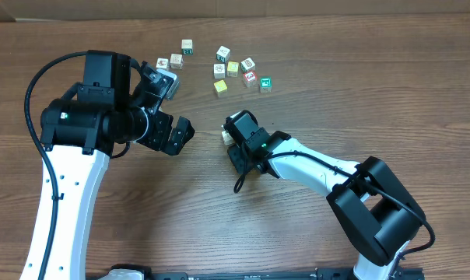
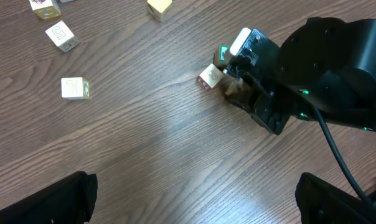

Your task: Form a circle

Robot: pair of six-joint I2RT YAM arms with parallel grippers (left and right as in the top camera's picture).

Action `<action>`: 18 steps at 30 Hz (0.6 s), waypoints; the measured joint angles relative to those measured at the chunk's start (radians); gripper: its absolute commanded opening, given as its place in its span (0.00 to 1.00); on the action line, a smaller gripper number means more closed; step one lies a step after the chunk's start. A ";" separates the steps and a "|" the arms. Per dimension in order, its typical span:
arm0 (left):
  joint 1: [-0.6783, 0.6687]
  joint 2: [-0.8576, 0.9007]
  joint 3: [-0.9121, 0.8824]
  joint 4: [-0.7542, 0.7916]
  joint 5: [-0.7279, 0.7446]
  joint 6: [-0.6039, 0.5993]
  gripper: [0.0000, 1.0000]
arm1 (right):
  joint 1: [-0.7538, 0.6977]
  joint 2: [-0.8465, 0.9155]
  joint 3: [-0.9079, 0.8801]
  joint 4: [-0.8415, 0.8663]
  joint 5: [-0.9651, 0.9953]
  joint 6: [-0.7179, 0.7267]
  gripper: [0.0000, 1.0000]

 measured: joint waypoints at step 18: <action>0.000 0.000 0.000 0.000 0.000 0.000 0.99 | -0.040 0.000 0.000 0.032 0.000 0.000 0.30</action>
